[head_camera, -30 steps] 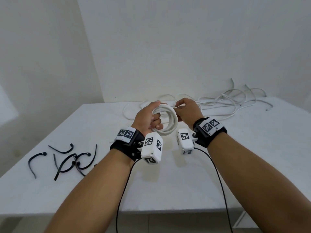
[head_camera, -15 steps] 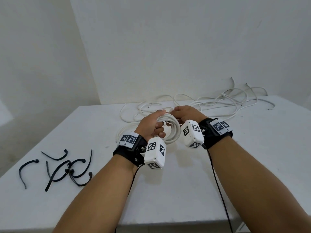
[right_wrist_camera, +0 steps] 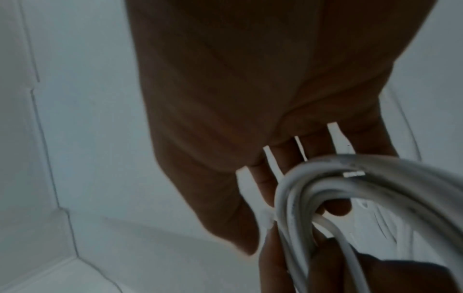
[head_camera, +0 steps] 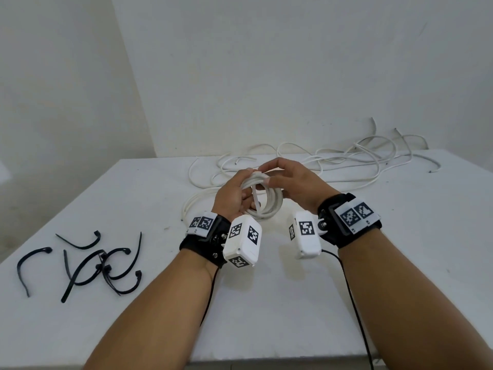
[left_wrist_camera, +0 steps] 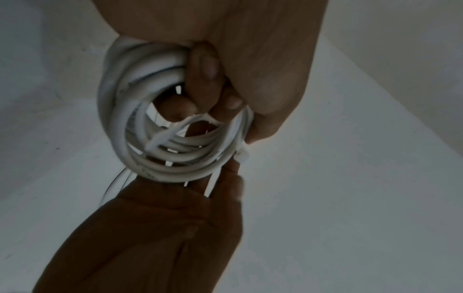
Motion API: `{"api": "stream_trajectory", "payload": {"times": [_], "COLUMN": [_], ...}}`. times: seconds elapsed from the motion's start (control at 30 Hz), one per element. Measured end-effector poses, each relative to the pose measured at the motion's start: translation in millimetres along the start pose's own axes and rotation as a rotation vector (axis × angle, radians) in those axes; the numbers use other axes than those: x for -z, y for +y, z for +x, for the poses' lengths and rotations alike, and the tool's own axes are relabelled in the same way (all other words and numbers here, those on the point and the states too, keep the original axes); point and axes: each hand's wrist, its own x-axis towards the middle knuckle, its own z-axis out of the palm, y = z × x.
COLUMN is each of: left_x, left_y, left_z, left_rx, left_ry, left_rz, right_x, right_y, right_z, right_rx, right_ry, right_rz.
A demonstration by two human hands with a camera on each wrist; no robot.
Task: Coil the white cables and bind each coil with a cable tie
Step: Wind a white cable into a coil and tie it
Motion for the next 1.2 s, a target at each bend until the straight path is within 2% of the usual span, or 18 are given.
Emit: {"api": "stream_trajectory", "payload": {"times": [0.13,0.2,0.3,0.37,0.43,0.5,0.6,0.77,1.0,1.2], "left_x": [-4.9,-3.9,-3.0,-0.2,2.0,2.0,-3.4,-4.6,-2.9,3.1], "left_y": [5.2,5.8,5.8,4.6,3.3,1.0,-4.8,-11.5,-13.0,-9.2], "left_z": [-12.4,-13.7,-13.9,-9.9,-4.9,-3.0,-5.0,-4.8,-1.7,-1.3], "left_rx": [-0.033,-0.036,-0.034,-0.037,-0.029,-0.04,-0.12,-0.183,-0.195,-0.165], "left_ry": [0.082,0.116,0.171,0.189,0.177,0.171,0.174,0.149,0.108,0.046], "left_rz": [-0.101,-0.155,-0.159,-0.133,-0.095,-0.058,0.026,0.093,0.194,0.295], "right_x": [-4.9,-6.7,-16.3,-20.5,-19.4,-14.8,-8.7,-12.1,-12.8,-19.3], "right_y": [-11.6,-18.3,-22.2,-19.0,-15.1,-11.9,-9.5,-2.9,1.7,4.9], "right_z": [-11.9,-18.0,-20.8,-18.1,-14.8,-12.3,-9.7,-7.6,-5.7,-5.5], "right_rx": [0.17,0.244,0.18,0.163,0.215,0.29,0.402,0.422,0.481,0.459], "right_ry": [0.114,0.072,-0.095,-0.112,-0.022,0.13,0.279,0.198,0.399,0.418], "right_rz": [-0.445,-0.594,-0.606,-0.654,-0.676,-0.655,-0.638,-0.633,-0.597,-0.527]}}
